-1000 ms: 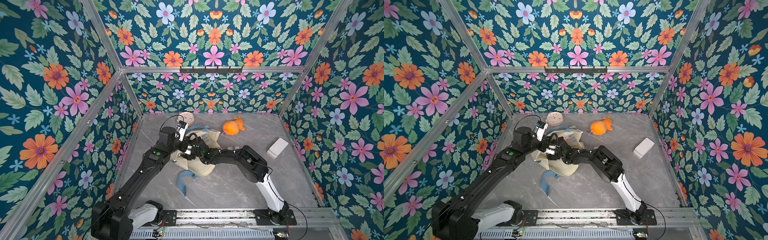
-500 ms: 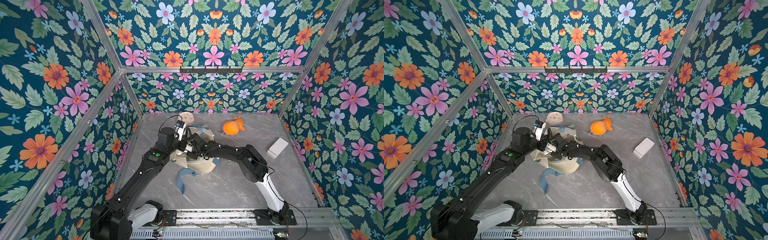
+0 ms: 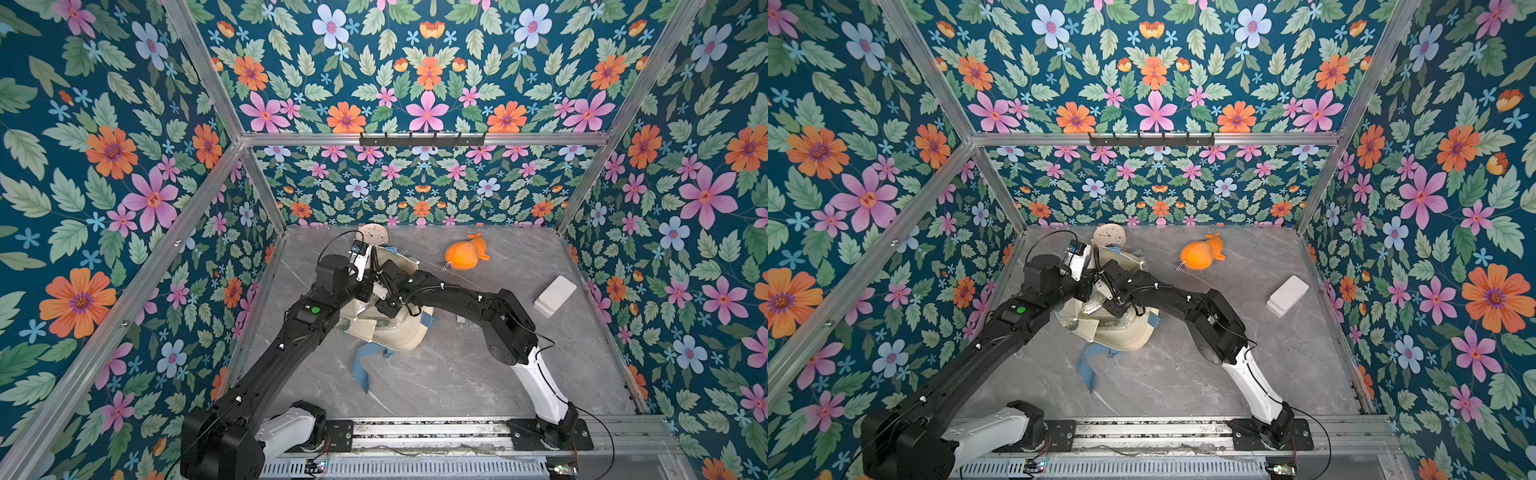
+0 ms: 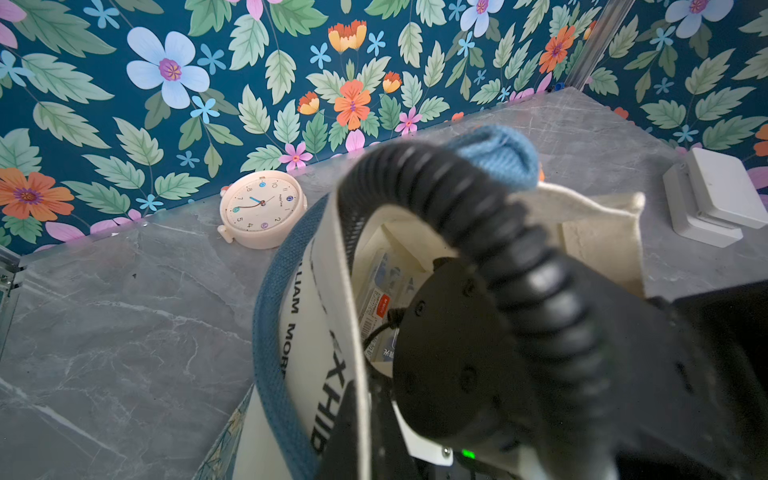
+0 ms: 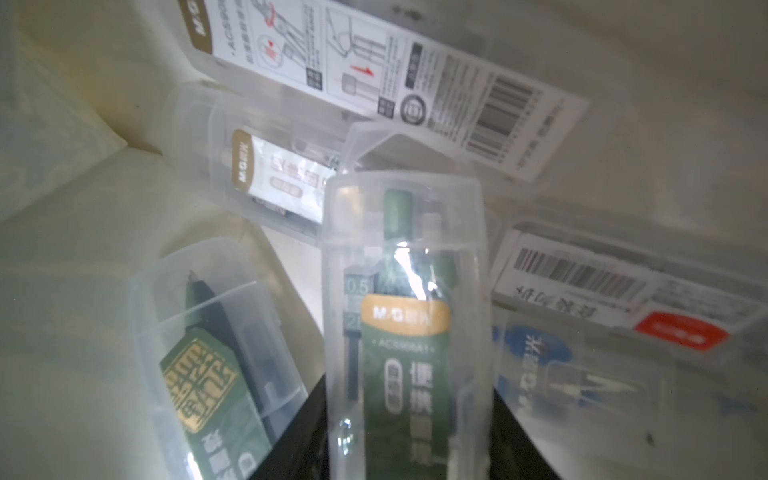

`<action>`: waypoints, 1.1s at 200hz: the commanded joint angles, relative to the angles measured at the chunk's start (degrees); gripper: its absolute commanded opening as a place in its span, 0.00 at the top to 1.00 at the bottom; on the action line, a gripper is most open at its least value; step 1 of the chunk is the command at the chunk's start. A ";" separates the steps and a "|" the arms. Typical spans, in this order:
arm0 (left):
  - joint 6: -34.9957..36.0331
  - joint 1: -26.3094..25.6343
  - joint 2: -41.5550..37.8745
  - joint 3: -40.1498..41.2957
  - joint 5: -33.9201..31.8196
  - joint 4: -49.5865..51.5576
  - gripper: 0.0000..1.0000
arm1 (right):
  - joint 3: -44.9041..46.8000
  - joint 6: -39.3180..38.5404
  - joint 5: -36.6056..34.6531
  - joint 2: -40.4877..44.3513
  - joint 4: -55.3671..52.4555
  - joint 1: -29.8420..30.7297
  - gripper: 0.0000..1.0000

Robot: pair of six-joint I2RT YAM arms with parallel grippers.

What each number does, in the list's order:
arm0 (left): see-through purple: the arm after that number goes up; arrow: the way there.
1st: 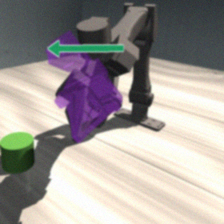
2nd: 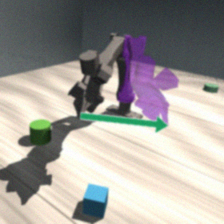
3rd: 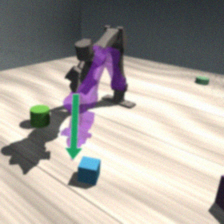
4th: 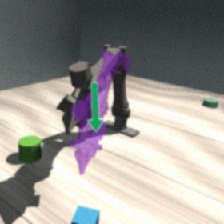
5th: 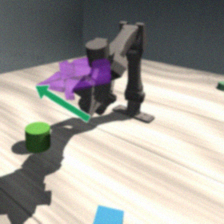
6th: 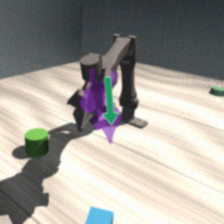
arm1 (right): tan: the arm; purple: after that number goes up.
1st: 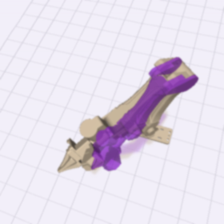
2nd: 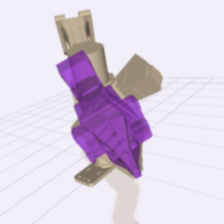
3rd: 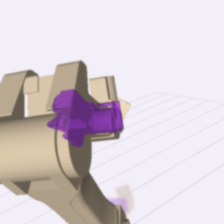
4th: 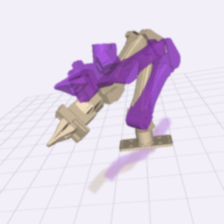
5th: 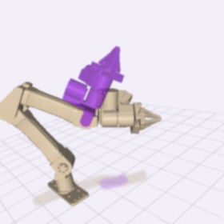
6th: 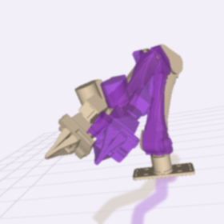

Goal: Take out the compass set from the canvas bag
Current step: Pick up the compass set from the canvas bag.

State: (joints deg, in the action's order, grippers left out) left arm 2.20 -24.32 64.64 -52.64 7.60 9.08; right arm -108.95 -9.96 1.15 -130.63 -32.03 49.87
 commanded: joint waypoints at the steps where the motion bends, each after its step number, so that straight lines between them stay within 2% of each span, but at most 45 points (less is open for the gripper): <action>1: 1.06 -0.12 -0.04 -0.19 3.81 0.76 1.00 | 0.65 2.59 0.06 2.85 -2.19 -0.01 0.57; 115: 0.53 -0.12 -0.73 -1.30 1.64 -0.29 1.00 | 14.22 9.61 1.75 18.41 -4.88 1.18 0.59; 185: 0.70 -0.14 -0.39 -1.67 1.36 -0.14 1.00 | 20.43 14.36 2.72 32.78 -9.28 2.59 0.60; 220: 0.67 -0.12 -0.61 -1.94 1.42 0.08 1.00 | 21.40 15.73 0.57 39.60 -14.02 1.68 0.60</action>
State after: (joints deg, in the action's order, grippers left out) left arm 3.01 -24.49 64.29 -53.87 8.88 11.18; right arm -87.85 4.19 3.46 -94.74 -41.63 52.42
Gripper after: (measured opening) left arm 0.083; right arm 0.475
